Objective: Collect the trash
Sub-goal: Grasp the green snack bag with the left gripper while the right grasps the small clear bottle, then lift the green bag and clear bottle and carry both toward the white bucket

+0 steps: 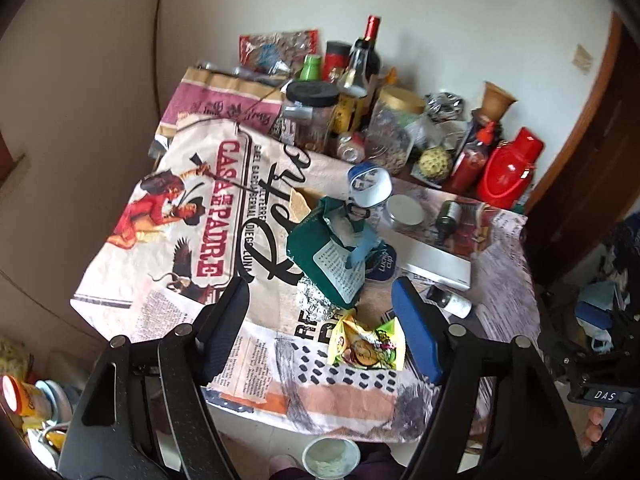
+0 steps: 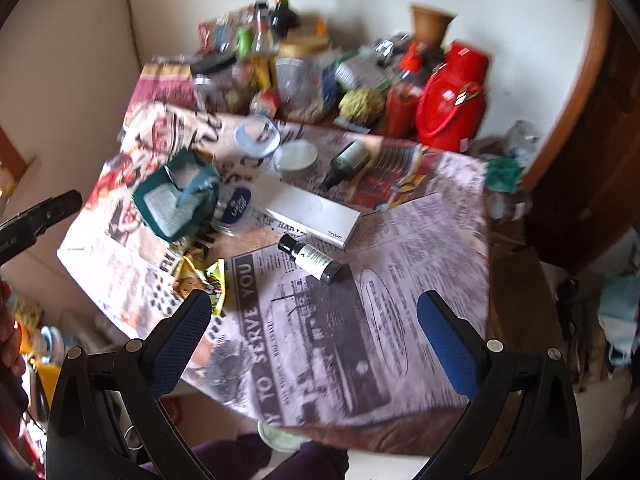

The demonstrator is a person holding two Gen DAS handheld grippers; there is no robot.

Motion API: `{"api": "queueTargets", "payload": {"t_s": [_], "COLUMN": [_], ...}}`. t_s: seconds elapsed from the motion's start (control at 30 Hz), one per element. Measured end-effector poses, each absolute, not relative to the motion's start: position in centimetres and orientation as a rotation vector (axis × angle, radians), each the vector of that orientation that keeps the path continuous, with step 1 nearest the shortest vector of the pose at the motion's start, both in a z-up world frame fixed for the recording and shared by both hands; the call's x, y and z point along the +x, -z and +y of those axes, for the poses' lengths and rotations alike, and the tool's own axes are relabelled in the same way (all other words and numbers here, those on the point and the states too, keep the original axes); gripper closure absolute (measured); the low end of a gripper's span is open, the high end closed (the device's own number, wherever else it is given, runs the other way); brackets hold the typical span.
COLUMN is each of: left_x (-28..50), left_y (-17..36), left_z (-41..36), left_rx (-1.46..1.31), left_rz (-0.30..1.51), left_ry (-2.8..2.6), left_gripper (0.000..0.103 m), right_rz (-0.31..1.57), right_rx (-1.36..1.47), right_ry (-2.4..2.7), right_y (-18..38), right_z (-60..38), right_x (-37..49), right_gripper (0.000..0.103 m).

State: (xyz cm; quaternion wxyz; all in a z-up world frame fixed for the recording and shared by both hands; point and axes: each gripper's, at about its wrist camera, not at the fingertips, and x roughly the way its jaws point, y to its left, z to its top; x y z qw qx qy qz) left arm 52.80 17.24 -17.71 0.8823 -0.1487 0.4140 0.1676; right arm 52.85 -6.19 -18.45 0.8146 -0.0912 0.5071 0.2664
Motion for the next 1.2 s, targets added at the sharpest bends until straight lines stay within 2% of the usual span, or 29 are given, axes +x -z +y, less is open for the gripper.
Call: {"api": "queueTargets", "payload": {"t_s": [0.1,0.23,0.4,0.5,0.6,0.7,0.73,0.8,0.83,0.87,0.97,1.07,1.2], "left_x": [55.0,57.4,59.5,60.2,60.9,61.2,61.3,61.6,61.7,61.8,61.9,61.7,61.1], "left_y": [20.0,23.1,26.5,27.9,28.5,28.7,28.7,28.7,28.7,28.6,28.0,26.8,24.7], "left_z": [18.3,19.8,21.4,22.1,22.4,22.5,22.5,22.4,22.4,22.3,21.8,20.9,20.0], "left_rx": [-0.396,-0.484,-0.596,-0.662,-0.69,-0.725,-0.737,-0.738,-0.736,-0.735,-0.717,-0.667,-0.598], "left_rz": [0.909,0.963,1.007,1.011,1.004,0.989,0.981,0.978,0.982,0.984,0.975,0.962,0.935], "left_ry": [-0.359,-0.438,-0.464,-0.466,-0.48,-0.478,-0.473,-0.462,-0.451,-0.439,-0.41,-0.378,-0.349], "left_gripper": [0.03,0.03,0.03,0.03,0.03,0.03,0.034,0.049,0.061,0.069,0.086,0.093,0.098], "right_rz": [1.132,1.186,1.26,1.3,1.331,1.324,1.325,1.336,1.341,1.318,1.311,1.316,1.316], "right_rx": [-0.246,-0.329,-0.398,-0.433,-0.482,-0.516,-0.522,-0.539,-0.554,-0.558,-0.552,-0.519,-0.451], "right_ry": [-0.622,-0.707,-0.833,-0.889,-0.923,-0.958,-0.963,-0.962,-0.957,-0.956,-0.946,-0.933,-0.912], "right_y": [20.9,23.9,27.0,28.8,30.1,30.5,30.7,31.2,31.6,31.5,31.5,31.3,30.2], "right_z": [-5.3,-3.6,-1.3,-0.1,0.9,1.2,1.2,1.2,1.1,0.9,0.5,-0.2,-1.4], "right_x": [55.6,58.5,60.9,61.7,61.9,61.4,61.3,61.0,60.8,60.6,60.0,59.5,59.1], "right_gripper": [0.002,0.009,0.025,0.031,0.041,0.047,0.049,0.064,0.066,0.069,0.076,0.077,0.077]}}
